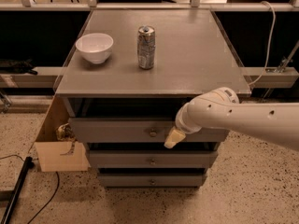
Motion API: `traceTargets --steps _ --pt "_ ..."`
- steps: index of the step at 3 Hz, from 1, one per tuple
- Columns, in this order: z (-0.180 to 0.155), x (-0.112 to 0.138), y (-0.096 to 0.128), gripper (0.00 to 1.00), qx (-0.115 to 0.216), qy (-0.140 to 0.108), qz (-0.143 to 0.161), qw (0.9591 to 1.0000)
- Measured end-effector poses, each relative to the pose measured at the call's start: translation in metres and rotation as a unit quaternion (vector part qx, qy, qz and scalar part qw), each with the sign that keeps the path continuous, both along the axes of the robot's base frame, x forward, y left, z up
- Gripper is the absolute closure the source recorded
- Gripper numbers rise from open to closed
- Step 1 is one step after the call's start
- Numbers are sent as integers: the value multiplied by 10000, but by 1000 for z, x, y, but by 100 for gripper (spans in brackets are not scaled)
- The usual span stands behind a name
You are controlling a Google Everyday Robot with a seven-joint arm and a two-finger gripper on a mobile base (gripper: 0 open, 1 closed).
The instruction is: Open top drawer
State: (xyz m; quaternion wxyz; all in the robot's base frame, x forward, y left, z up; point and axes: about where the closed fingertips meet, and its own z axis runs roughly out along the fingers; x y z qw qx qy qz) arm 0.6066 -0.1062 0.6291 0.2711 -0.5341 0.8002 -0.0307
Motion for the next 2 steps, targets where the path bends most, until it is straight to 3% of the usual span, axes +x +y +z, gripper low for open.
traceTargets --steps 2 --pt "0 0 0 38 0 0 0 10000"
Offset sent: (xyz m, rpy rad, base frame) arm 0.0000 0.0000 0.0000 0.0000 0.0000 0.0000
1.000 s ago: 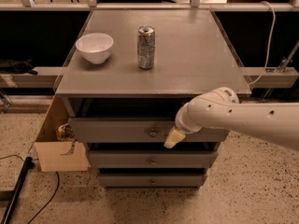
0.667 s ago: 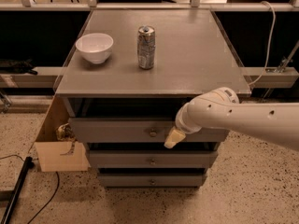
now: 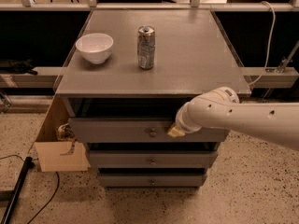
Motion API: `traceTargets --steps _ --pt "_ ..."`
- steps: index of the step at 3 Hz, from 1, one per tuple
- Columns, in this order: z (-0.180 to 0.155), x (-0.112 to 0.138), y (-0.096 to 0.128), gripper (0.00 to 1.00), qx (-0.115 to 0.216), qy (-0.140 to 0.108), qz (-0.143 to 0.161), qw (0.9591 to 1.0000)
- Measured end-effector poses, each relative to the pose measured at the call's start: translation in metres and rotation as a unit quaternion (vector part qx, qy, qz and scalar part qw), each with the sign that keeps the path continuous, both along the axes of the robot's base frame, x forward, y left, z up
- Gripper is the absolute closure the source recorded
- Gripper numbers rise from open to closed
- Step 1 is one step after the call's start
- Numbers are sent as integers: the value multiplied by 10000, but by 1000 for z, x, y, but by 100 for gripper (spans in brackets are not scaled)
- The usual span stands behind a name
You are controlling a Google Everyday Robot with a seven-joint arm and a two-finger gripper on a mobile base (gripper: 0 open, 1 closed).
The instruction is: Open top drawer
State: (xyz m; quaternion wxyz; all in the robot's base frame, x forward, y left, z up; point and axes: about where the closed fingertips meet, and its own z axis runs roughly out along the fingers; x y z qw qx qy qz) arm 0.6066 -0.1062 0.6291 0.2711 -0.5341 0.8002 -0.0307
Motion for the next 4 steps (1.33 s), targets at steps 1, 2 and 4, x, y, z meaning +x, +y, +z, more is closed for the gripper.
traceTargets --steps 1,2,4 --pt "1 -1 -1 69 15 27 -12 10000" --pt "5 -4 -4 94 54 97 -44 9999" --pt "5 -4 -4 100 54 97 -44 9999"
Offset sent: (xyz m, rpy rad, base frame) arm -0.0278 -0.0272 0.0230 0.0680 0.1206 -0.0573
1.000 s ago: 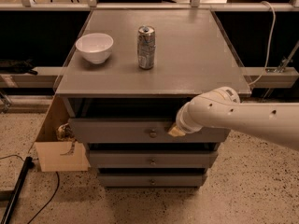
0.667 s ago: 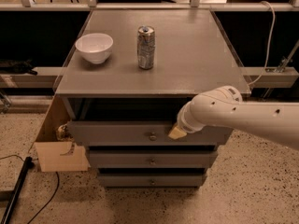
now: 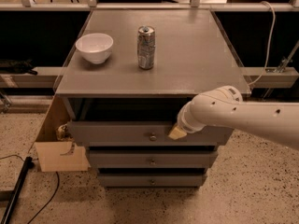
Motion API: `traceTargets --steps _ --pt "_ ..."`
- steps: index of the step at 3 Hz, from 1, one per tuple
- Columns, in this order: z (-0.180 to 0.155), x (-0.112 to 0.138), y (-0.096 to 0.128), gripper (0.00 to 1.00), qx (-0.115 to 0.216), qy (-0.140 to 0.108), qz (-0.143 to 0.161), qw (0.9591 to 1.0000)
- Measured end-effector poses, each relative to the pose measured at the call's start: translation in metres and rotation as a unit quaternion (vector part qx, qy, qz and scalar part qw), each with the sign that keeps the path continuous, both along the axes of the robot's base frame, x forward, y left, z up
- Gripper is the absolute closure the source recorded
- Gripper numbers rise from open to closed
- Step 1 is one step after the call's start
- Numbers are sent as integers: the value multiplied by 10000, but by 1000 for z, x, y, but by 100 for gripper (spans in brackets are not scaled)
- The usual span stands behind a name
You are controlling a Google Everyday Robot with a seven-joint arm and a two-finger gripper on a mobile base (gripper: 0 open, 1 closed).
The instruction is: Open top drawer
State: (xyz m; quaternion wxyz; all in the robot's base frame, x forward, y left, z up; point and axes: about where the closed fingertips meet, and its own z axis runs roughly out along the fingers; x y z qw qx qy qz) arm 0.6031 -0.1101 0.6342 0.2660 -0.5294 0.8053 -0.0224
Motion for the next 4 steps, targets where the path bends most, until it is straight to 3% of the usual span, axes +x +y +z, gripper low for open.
traceTargets --steps 1,4 --pt "2 5 -3 100 60 38 -29 10000" --pt "0 -15 -10 100 96 98 -49 9999"
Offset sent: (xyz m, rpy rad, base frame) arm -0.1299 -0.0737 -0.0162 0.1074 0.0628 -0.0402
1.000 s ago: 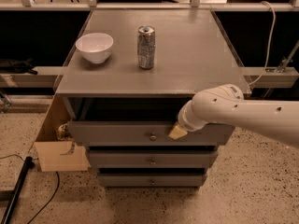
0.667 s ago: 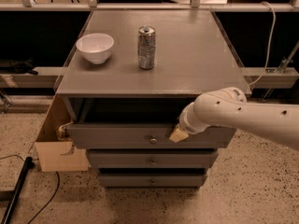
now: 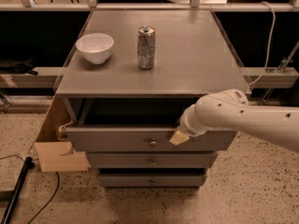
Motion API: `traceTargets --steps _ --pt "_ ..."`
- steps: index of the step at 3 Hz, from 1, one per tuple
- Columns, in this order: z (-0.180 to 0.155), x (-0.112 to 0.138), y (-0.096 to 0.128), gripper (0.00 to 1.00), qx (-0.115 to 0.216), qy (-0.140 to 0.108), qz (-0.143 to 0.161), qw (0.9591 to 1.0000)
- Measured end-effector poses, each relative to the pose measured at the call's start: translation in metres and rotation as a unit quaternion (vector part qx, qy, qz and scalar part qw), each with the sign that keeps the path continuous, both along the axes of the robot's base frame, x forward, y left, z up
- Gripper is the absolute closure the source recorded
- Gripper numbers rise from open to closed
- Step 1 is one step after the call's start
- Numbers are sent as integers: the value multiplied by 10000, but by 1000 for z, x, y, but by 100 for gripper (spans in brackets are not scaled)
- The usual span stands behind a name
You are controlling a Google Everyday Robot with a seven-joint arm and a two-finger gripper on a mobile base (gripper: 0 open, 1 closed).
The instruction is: Open top drawer
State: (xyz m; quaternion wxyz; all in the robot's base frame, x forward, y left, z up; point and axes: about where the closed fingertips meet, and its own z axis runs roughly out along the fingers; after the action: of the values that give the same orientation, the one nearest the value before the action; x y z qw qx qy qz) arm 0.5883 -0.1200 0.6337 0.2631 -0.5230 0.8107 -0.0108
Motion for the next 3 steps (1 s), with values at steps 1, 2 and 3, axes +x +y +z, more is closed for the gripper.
traceTargets --steps 1,2,3 --pt "1 0 0 85 0 1 0 10000" --pt "1 0 0 63 0 1 0 10000" --pt "1 0 0 40 0 1 0 10000"
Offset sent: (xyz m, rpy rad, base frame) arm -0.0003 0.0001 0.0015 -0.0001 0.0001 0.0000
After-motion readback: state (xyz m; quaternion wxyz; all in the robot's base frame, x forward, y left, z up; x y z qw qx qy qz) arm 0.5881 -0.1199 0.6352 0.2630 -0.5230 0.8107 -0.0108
